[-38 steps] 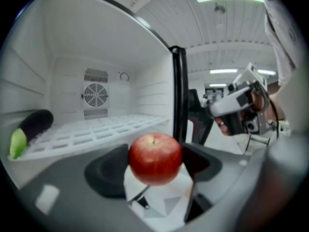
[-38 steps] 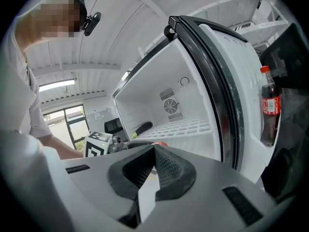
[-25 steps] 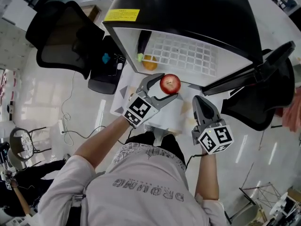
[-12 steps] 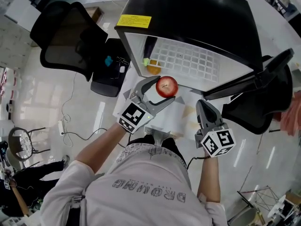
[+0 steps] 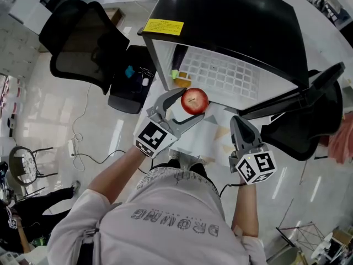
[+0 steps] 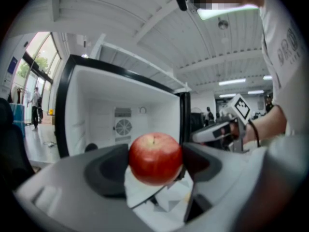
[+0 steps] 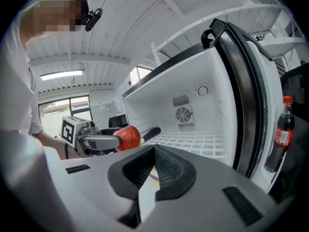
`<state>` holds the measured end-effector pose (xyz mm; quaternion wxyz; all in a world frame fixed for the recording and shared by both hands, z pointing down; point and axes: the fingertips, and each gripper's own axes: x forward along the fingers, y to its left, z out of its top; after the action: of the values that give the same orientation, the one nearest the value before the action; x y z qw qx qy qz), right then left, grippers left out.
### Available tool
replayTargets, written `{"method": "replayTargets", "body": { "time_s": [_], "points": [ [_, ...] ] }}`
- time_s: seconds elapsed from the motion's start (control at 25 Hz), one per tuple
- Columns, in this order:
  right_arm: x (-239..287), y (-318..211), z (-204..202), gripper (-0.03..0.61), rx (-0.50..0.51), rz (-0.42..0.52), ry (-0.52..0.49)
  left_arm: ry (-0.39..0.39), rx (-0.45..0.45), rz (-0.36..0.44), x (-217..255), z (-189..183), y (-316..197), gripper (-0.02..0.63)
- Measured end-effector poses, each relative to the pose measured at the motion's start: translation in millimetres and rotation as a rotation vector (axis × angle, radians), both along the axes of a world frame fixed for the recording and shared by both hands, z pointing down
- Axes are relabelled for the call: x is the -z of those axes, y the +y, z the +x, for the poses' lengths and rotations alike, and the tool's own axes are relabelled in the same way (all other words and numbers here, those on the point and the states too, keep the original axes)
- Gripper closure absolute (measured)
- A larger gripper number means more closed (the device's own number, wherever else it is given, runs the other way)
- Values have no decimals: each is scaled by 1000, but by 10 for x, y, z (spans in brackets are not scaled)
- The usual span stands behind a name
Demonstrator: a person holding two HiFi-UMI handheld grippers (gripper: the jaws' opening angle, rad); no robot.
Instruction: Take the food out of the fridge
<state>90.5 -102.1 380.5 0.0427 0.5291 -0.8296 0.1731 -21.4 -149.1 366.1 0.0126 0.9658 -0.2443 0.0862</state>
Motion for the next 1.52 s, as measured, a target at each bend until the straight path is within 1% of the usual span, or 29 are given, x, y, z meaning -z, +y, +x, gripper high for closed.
{"method": "replayTargets", "body": {
  "time_s": [0.6,0.88,1.52],
  "points": [
    [272,-26,-23,578,28,56,11,40,5,39,244,37,19,255],
    [278,-11,-6,578,37,55,16,52,11,35,302,72,31,256],
    [210,-19,59,578,77,46,18,45,46,23,247,137,60,255]
  ]
}}
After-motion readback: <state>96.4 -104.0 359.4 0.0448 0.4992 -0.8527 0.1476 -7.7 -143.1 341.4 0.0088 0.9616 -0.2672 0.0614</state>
